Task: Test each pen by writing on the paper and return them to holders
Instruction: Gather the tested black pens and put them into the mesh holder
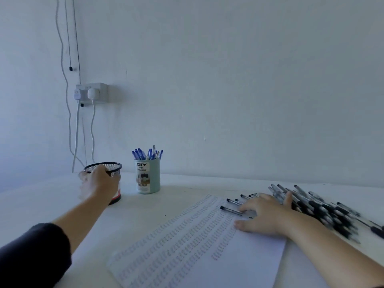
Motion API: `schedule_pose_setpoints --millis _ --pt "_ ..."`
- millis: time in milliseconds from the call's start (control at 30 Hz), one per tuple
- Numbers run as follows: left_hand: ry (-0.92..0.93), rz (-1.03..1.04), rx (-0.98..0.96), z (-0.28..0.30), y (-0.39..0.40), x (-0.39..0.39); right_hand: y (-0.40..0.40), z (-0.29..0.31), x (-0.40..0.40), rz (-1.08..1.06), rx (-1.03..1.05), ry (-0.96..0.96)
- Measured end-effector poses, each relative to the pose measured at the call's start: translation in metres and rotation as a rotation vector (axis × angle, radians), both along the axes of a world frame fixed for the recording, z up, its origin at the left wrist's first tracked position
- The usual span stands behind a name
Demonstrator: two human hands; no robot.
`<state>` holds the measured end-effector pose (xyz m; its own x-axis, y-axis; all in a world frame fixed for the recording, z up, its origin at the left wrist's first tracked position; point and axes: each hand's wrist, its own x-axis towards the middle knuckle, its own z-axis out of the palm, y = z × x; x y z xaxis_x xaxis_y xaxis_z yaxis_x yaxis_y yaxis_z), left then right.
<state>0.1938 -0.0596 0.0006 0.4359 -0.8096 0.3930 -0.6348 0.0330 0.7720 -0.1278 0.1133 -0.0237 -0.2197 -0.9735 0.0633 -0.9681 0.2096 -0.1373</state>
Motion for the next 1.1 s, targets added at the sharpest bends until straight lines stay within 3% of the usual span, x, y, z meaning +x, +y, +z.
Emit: schedule_pose_setpoints --millis 233,300,500,633,767,833,933,1000,1033,1100 --pt "0.041 -0.232 -0.415 0.031 0.057 -0.054 0.003 0.004 -0.001 0.087 0.066 -0.112" --pt "0.048 -0.330 -0.437 0.041 0.070 -0.081 0.004 0.004 0.000 0.104 0.055 -0.094" --pt "-0.031 -0.557 -0.143 0.042 0.071 -0.151 0.015 0.014 -0.016 -0.097 -0.183 -0.087" --pt "-0.026 -0.525 -0.032 0.033 0.055 -0.174 0.019 0.015 -0.044 -0.332 -0.360 -0.046" --pt "-0.013 -0.535 0.060 0.019 0.045 -0.183 0.020 0.014 -0.054 -0.464 -0.336 -0.041" --pt "-0.125 -0.494 0.102 0.015 0.051 -0.186 0.020 0.015 -0.057 -0.493 -0.328 -0.078" --pt "-0.642 -0.292 -0.042 0.021 0.077 -0.188 0.019 0.018 -0.060 -0.504 -0.366 -0.150" --pt "-0.853 -0.354 -0.157 0.026 0.099 -0.194 0.018 0.018 -0.061 -0.502 -0.377 -0.191" --pt "-0.890 -0.456 -0.097 0.029 0.111 -0.197 0.018 0.016 -0.061 -0.504 -0.386 -0.200" --pt "-0.923 -0.698 0.204 0.028 0.130 -0.206 0.017 0.014 -0.061 -0.507 -0.383 -0.199"
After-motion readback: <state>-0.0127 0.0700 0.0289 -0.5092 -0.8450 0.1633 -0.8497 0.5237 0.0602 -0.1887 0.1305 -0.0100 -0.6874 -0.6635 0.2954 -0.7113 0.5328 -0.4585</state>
